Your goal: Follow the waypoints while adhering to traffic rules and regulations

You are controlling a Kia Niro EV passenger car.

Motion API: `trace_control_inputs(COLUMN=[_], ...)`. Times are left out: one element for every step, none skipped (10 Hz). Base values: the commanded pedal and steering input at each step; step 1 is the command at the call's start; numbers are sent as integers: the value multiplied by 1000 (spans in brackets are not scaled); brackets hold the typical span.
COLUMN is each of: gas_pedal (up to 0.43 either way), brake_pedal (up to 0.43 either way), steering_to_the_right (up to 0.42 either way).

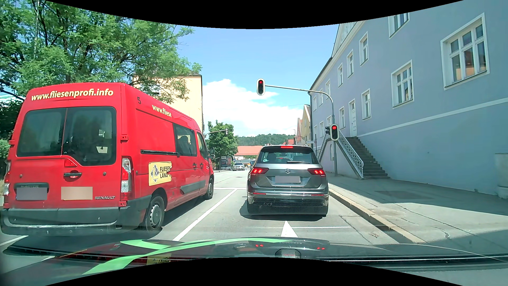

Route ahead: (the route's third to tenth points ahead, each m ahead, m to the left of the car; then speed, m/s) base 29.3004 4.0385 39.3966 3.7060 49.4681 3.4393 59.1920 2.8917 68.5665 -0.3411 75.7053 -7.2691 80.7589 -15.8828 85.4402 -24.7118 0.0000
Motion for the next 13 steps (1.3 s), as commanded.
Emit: trace_control_inputs(gas_pedal=[0,0,0,0,0,0,0,0,0,0,0,0,0], brake_pedal=[409,409,402,409,409,409,409,409,409,409,409,409,409], steering_to_the_right=[-7,-7,-7,-7,-7,-7,-7,-7,-7,-7,-7,-7,-7])
